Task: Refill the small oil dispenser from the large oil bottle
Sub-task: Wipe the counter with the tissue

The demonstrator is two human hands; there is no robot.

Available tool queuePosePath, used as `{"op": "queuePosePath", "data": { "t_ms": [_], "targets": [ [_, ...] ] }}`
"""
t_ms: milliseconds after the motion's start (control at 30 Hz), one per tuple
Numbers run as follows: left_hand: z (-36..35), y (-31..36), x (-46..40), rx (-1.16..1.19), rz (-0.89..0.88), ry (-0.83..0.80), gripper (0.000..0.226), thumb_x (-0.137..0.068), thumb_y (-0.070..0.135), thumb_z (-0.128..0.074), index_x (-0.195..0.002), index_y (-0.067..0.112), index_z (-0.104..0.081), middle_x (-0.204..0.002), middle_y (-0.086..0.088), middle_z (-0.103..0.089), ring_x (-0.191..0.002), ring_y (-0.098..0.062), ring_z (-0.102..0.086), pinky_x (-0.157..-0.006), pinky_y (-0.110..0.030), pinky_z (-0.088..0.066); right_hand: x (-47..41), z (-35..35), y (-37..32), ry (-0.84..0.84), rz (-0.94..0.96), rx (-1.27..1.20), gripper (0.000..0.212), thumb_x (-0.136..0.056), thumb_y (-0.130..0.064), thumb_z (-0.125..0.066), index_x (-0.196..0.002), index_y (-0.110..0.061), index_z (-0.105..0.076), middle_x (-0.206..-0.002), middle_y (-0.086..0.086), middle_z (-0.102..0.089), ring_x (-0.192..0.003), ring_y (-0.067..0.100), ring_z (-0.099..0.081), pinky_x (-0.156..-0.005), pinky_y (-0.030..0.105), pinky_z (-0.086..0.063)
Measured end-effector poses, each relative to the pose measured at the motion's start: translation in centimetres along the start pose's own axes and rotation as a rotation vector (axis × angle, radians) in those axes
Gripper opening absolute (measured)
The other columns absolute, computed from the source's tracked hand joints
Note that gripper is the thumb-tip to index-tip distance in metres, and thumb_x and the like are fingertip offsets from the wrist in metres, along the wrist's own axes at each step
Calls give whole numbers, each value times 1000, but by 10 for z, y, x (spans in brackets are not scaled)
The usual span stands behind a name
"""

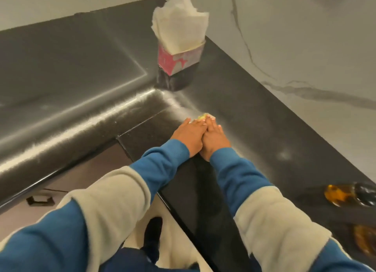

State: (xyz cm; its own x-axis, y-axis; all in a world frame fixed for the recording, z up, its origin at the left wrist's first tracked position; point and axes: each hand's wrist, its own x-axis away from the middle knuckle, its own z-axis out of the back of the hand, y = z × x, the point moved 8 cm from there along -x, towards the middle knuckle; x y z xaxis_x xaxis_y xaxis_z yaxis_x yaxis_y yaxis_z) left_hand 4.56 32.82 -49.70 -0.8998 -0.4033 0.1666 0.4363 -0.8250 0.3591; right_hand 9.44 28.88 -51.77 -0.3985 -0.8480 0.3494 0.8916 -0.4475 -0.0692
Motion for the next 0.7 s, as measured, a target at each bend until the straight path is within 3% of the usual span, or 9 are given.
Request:
{"op": "queuePosePath", "data": {
  "t_ms": [433,567,700],
  "targets": [
    [-100,261,27,-163,-396,-206,58,-97,17,-45,-153,9,-29,-159,-10,-35,-148,-23,-28,-125,-39,-8,212,-71,191,-16,-419,-180,81,-98,-34,-47,-158,-15,4,-165,10,13,-152,25,12,-124,40,0],
    [-111,298,78,-240,-453,-212,62,-97,20,-44,-155,5,-24,-160,-14,-31,-150,-25,-25,-125,-41,-9,272,-92,186,17,-392,-228,81,-98,-36,-47,-158,-18,6,-165,6,15,-152,19,15,-122,33,8],
    [-110,259,135,-237,-344,-242,60,-97,19,-38,-154,7,-28,-161,-12,-30,-152,-22,-20,-126,-39,-4,291,-95,117,-13,-173,-174,74,-102,-38,-35,-156,-16,10,-164,10,17,-151,24,18,-119,36,13]
  ]
}}
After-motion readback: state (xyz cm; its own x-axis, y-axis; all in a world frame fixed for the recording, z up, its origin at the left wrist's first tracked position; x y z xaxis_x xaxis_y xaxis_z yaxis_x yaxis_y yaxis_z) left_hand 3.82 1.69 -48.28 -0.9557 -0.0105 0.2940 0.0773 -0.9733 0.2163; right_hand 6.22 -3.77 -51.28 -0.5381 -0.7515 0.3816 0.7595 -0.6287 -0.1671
